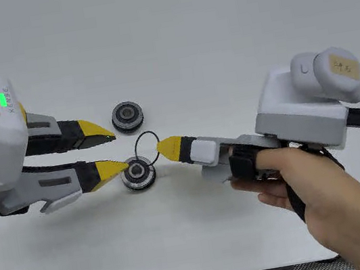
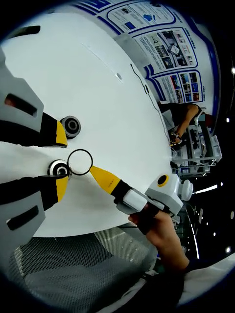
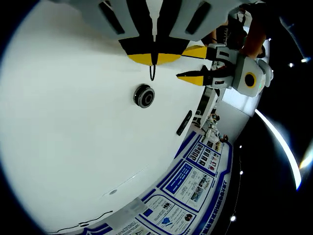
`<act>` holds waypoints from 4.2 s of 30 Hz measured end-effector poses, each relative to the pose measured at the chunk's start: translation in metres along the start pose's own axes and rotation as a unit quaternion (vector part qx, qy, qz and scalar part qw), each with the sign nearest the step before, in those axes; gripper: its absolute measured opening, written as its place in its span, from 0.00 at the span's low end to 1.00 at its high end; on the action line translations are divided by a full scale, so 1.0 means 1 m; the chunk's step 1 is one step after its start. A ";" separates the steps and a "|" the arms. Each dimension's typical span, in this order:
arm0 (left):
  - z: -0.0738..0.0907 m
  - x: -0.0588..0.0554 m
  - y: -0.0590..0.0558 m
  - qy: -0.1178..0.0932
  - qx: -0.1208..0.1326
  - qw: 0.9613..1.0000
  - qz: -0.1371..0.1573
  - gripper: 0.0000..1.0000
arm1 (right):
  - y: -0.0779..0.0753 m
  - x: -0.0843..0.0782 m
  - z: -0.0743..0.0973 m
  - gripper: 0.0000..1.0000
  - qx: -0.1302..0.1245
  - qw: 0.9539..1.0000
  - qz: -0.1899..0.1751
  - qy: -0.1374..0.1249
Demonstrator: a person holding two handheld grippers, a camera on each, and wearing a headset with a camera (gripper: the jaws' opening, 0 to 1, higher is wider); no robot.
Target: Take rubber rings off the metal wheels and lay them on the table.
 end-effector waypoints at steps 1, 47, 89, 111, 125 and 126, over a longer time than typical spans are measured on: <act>0.000 0.000 0.000 -0.001 0.001 1.000 0.001 0.23 | -0.002 0.002 0.001 0.02 -0.002 1.000 -0.002 -0.002; -0.026 -0.013 -0.006 0.012 -0.030 0.999 0.009 0.20 | -0.077 0.020 0.035 0.11 -0.126 0.990 -0.023 -0.066; -0.036 -0.024 -0.010 0.003 -0.041 0.999 0.006 0.13 | -0.024 -0.002 0.012 0.17 0.000 0.999 0.002 -0.032; -0.034 -0.024 -0.009 0.002 -0.055 0.998 0.008 0.12 | 0.013 -0.029 -0.021 0.46 0.044 0.997 0.012 0.056; -0.035 -0.023 -0.008 0.002 -0.055 0.998 0.007 0.12 | 0.017 -0.033 -0.023 0.46 0.041 0.996 0.010 0.078; -0.035 -0.023 -0.008 0.002 -0.056 0.998 0.007 0.12 | 0.017 -0.033 -0.022 0.46 0.041 0.996 0.011 0.078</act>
Point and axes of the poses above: the centre of the closed fingertips' face, and the gripper's own axes: z roughly backward along the fingers, y roughly to its left, x roughly out of its top, the point moved 3 cm from there along z, roughly backward along the fingers, and after that the axes turned 13 degrees about -x, right-handed, at the moved point
